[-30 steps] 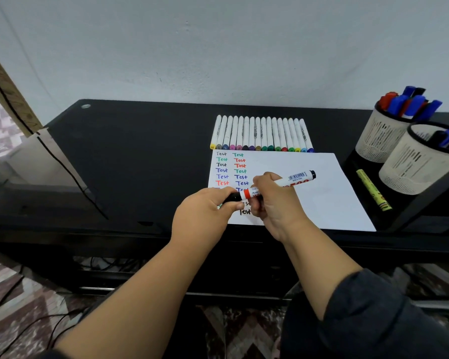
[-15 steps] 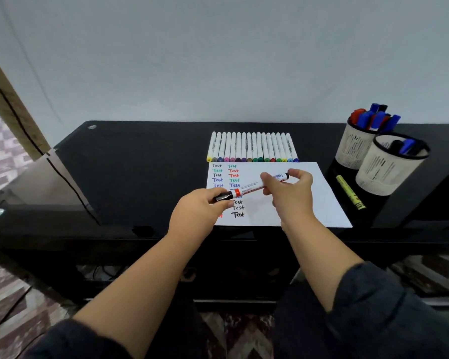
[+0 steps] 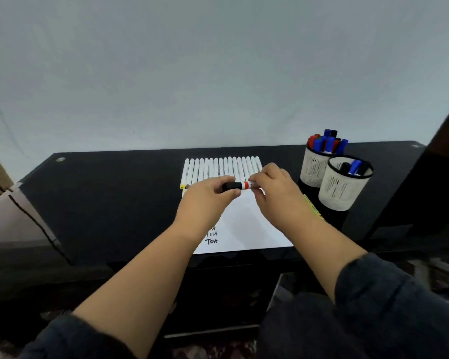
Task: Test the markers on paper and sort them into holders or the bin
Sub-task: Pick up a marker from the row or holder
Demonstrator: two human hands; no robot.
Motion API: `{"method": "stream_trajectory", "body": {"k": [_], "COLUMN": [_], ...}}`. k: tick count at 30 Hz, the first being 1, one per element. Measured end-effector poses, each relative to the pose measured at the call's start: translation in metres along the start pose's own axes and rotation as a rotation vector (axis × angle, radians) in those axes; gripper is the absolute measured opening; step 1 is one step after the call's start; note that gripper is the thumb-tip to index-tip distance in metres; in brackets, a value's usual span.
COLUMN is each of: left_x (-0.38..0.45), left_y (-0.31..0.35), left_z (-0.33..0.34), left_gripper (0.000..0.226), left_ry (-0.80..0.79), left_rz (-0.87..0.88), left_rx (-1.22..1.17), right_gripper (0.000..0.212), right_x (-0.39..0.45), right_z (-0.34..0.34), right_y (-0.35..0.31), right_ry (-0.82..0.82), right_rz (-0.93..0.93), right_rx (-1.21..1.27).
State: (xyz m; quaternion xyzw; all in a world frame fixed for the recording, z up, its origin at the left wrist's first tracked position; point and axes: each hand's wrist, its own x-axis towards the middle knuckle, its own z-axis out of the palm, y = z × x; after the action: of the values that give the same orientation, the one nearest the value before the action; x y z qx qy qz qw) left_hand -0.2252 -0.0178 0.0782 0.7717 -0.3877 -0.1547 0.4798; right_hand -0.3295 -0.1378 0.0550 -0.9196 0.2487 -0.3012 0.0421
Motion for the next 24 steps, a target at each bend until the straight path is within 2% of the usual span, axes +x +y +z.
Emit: {"method": "stream_trajectory", "body": {"k": [4, 8, 11, 14, 16, 24], "left_x": [0.02, 0.043, 0.06, 0.078, 0.088, 0.111], "left_y": [0.008, 0.009, 0.002, -0.009, -0.016, -0.046], "left_z": [0.021, 0.053, 0.081, 0.109, 0.124, 0.153], "left_gripper": [0.047, 0.053, 0.057, 0.061, 0.062, 0.067], "left_ry": [-0.124, -0.205, -0.266, -0.325, -0.362, -0.433], "left_rz": [0.049, 0.078, 0.101, 0.13, 0.146, 0.156], "left_rx": [-0.057, 0.145, 0.276, 0.401, 0.509, 0.835], "right_gripper": [0.02, 0.018, 0.017, 0.011, 0.014, 0.016], "right_x": [0.006, 0.007, 0.005, 0.001, -0.002, 0.001], "right_z": [-0.017, -0.035, -0.04, -0.044, -0.045, -0.042], "right_y": [0.033, 0.068, 0.096, 0.121, 0.133, 0.162], "right_ry": [0.06, 0.161, 0.206, 0.257, 0.279, 0.246], "right_rz": [0.146, 0.392, 0.51, 0.558, 0.561, 0.562], "right_rx": [0.018, 0.253, 0.429, 0.484, 0.478, 0.382]}}
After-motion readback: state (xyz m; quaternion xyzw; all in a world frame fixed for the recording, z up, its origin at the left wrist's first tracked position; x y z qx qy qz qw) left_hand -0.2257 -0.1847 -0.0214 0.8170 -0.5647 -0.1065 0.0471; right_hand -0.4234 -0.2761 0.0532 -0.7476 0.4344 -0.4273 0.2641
